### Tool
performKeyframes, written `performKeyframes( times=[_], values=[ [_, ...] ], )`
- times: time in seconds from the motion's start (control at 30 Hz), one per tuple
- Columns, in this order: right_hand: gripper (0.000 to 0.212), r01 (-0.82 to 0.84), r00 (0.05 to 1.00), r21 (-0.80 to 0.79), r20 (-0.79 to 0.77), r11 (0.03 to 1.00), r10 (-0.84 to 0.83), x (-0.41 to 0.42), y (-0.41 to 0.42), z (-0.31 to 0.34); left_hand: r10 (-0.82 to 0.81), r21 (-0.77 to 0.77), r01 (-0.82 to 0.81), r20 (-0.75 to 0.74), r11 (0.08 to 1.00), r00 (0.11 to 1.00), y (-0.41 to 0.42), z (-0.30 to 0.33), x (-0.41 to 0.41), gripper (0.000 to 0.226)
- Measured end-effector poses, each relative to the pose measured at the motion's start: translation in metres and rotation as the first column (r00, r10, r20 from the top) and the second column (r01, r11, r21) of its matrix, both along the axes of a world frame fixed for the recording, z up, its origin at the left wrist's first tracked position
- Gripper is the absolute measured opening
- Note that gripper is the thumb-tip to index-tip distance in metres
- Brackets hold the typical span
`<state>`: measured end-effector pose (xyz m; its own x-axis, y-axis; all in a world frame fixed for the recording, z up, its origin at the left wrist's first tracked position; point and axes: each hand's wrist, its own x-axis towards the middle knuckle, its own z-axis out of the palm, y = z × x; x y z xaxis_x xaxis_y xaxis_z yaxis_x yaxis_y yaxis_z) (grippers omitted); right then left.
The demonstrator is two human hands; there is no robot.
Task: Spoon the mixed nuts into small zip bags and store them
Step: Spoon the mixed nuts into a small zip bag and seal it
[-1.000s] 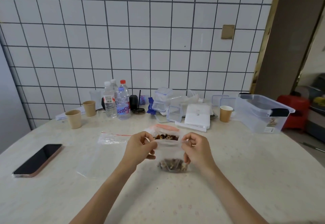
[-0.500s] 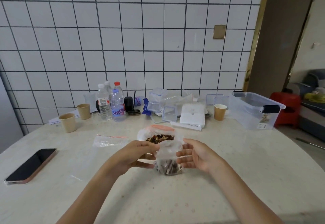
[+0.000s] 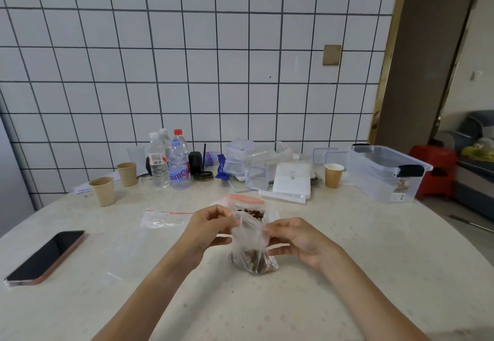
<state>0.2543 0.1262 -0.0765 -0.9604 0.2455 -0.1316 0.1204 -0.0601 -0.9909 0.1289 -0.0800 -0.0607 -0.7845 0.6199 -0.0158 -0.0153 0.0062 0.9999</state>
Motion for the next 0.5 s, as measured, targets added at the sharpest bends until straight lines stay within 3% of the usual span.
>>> performKeyframes(
  times=[0.13,0.23,0.4,0.5],
  values=[
    [0.013,-0.006,1.0,0.18,0.016,0.984,0.004,-0.001,-0.003,0.008,0.065,-0.008,-0.066,-0.069,0.998,0.995,0.003,0.004,-0.002,0.016],
    [0.011,0.139,0.99,0.34,-0.042,0.93,-0.132,-0.004,-0.011,0.013,0.129,-0.064,-0.144,-0.202,0.987,0.971,0.004,0.006,-0.004,0.019],
    [0.027,0.361,0.932,0.479,-0.211,0.8,-0.294,-0.013,-0.028,0.021,0.116,-0.208,-0.302,-0.617,0.93,0.779,0.006,0.013,-0.002,0.029],
    [0.023,0.394,0.919,0.449,-0.196,0.802,-0.342,-0.017,-0.027,0.024,0.066,-0.241,-0.314,-0.689,0.918,0.722,0.004,0.018,0.002,0.032]
  ],
)
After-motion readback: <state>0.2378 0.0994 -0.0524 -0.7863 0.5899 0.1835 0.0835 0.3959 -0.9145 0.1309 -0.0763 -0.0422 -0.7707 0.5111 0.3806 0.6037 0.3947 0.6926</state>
